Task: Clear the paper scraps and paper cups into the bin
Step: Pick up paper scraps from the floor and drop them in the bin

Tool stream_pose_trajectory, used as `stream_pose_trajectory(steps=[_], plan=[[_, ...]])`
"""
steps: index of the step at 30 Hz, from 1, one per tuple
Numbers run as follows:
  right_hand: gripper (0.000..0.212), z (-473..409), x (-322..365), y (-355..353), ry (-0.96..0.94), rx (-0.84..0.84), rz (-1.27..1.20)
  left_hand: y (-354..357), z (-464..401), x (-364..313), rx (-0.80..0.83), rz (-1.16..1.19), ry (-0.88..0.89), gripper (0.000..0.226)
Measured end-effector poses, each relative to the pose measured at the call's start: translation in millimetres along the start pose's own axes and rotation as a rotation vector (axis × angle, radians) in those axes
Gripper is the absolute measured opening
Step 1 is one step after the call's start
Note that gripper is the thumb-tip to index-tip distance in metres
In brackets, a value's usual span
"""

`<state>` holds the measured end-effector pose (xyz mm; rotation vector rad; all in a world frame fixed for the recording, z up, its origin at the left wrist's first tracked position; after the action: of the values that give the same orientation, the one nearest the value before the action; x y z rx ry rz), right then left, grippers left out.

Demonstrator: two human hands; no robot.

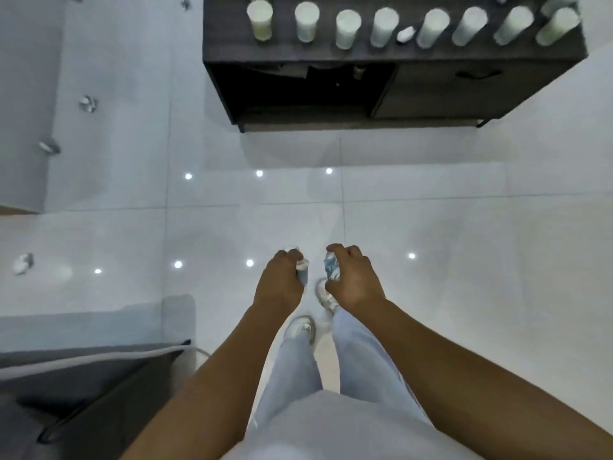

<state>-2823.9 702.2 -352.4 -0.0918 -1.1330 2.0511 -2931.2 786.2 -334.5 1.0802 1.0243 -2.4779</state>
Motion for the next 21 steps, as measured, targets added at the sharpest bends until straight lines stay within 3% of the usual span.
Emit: stream_pose_trajectory(steps=[11, 21], plan=[[0.062, 175.9, -125.2, -27.9, 0.361, -0.205, -0.294, 80.5, 96.3, -136.8, 0.315, -0.263, 0.271, 0.019], [0.061, 321.2, -322.1, -8.8, 0.665, -0.359, -0.547, 291.1, 174.2, -256.4, 0.596, -0.461, 0.515, 0.025]])
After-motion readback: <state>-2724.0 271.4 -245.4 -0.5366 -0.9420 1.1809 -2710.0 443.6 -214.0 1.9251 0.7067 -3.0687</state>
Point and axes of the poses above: each hand's wrist, its own z-axis away from the middle knuckle, its own y-axis out of the palm, x = y × z, the point moved 10 cm from there along -z, towards the middle knuckle, and after that the axes turned 12 degrees about z, right-handed, at the moved point
